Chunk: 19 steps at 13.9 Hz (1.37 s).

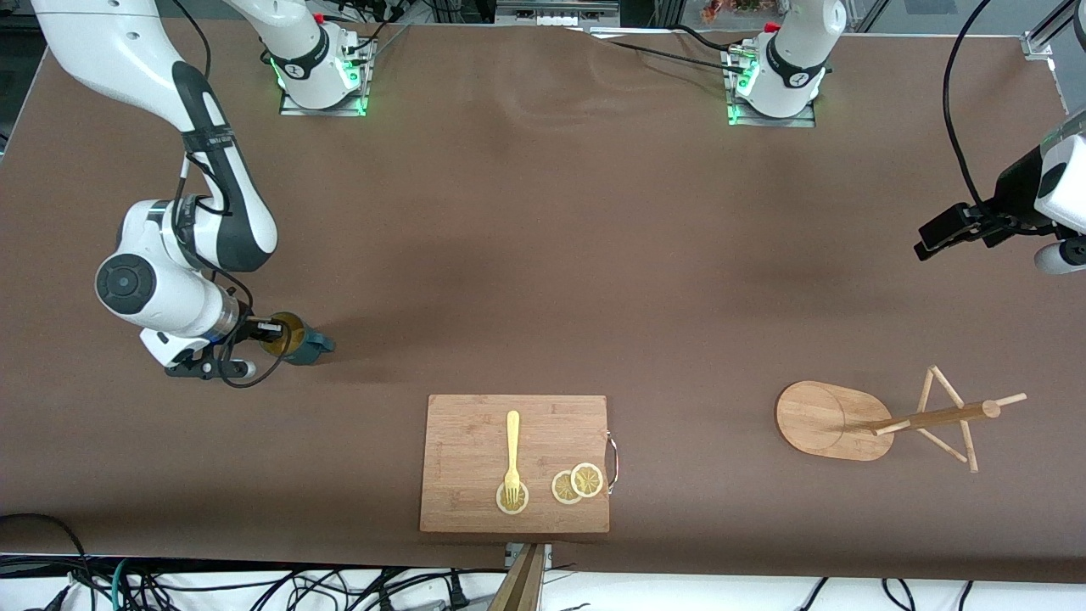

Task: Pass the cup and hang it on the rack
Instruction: 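Grasp the teal mug rim with the right gripper and lift it, then carry the mug to mid-table with the right gripper while the left gripper approaches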

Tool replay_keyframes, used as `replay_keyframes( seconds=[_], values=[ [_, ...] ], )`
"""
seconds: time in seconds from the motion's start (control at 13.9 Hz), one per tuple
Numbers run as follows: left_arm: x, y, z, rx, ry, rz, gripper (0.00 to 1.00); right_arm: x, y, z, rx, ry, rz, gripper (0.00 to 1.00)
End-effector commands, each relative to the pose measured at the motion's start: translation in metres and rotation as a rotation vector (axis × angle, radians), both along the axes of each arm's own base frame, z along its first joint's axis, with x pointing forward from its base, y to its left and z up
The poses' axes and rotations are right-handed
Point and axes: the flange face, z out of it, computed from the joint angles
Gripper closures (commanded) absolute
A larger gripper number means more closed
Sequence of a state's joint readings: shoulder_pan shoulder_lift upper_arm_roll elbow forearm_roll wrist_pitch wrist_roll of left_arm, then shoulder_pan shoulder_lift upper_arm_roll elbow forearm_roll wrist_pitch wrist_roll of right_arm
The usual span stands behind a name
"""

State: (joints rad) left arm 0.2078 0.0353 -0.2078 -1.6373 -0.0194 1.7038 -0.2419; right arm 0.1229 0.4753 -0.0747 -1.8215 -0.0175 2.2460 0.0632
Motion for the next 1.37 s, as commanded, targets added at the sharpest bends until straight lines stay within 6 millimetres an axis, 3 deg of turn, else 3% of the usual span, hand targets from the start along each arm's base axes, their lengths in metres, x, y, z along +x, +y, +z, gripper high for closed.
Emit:
replay_keyframes(
  seconds=[0.0,0.14,0.29,0.43,0.58,0.65,0.72,0.94,1.15,1.3],
  values=[
    [0.002,-0.001,0.005,-0.014,0.000,0.000,0.00,-0.002,0.020,0.049,0.021,-0.001,0.043,1.00],
    [0.002,0.000,0.005,-0.003,0.000,-0.003,0.00,0.001,0.053,0.081,0.042,0.037,0.077,1.00],
    [0.004,0.003,0.003,-0.004,0.003,0.000,0.00,-0.003,0.105,0.108,0.075,0.082,0.112,1.00],
    [0.005,0.004,0.002,-0.004,0.004,0.000,0.00,-0.016,0.172,0.115,0.113,0.093,0.127,1.00],
    [0.005,0.000,0.000,-0.017,0.009,-0.003,0.00,-0.035,0.232,0.106,0.099,0.102,0.091,1.00],
    [0.010,-0.002,-0.016,-0.018,0.042,-0.013,0.00,-0.044,0.264,0.102,0.092,0.098,0.063,1.00],
    [0.015,-0.013,-0.029,-0.007,0.066,-0.034,0.00,-0.053,0.295,0.101,0.088,0.094,0.047,1.00],
    [0.010,-0.050,-0.029,0.150,0.083,-0.136,0.00,-0.081,0.370,0.084,0.086,0.076,0.026,1.00],
    [0.004,-0.045,-0.033,0.175,0.143,-0.141,0.00,-0.108,0.441,0.051,0.160,-0.018,0.015,1.00],
    [0.001,-0.045,-0.041,0.158,0.167,-0.181,0.00,-0.118,0.464,0.018,0.185,-0.038,-0.014,1.00]
  ],
)
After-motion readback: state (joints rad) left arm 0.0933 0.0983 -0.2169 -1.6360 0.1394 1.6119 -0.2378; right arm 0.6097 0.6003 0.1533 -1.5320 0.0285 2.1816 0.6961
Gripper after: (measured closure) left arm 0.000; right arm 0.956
